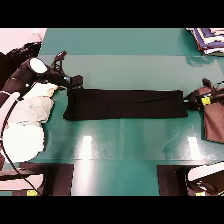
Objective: Fold the shirts.
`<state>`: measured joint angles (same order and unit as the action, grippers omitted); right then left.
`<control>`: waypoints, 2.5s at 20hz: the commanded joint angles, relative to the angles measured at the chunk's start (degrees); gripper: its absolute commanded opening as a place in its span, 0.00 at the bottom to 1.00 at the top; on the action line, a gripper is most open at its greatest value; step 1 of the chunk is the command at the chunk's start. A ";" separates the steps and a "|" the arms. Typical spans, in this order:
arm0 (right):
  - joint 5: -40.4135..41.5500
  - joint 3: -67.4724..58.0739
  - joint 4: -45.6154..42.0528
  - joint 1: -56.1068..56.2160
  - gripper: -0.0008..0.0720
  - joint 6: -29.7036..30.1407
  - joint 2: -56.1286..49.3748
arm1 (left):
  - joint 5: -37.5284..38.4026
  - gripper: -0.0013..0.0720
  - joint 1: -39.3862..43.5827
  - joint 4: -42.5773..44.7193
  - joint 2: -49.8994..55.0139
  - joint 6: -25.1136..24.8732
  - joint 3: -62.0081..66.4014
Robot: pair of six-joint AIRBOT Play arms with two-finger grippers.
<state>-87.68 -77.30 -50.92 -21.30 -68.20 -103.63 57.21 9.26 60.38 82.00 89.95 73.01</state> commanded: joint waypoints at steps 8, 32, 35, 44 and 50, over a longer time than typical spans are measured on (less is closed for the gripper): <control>3.67 1.20 2.56 4.39 0.04 5.66 8.02 | -8.20 0.05 15.19 -6.38 13.31 -0.35 9.18; 7.23 -23.78 15.04 39.80 0.04 0.00 20.48 | 0.35 0.05 19.08 -6.64 25.44 -0.39 24.52; 9.42 -23.78 15.50 45.70 0.04 0.48 17.66 | 4.07 0.05 12.37 0.07 19.54 -0.37 26.18; 25.59 -29.14 22.71 68.91 0.74 12.37 -1.05 | 9.03 0.05 -8.72 8.83 0.24 -0.39 27.93; 8.48 -34.88 7.93 61.94 0.61 4.09 -2.78 | 12.41 0.05 -10.40 8.74 -1.88 -0.44 27.80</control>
<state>-71.81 -111.02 -34.83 43.62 -60.36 -105.93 67.68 -0.08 68.62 81.28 89.54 100.88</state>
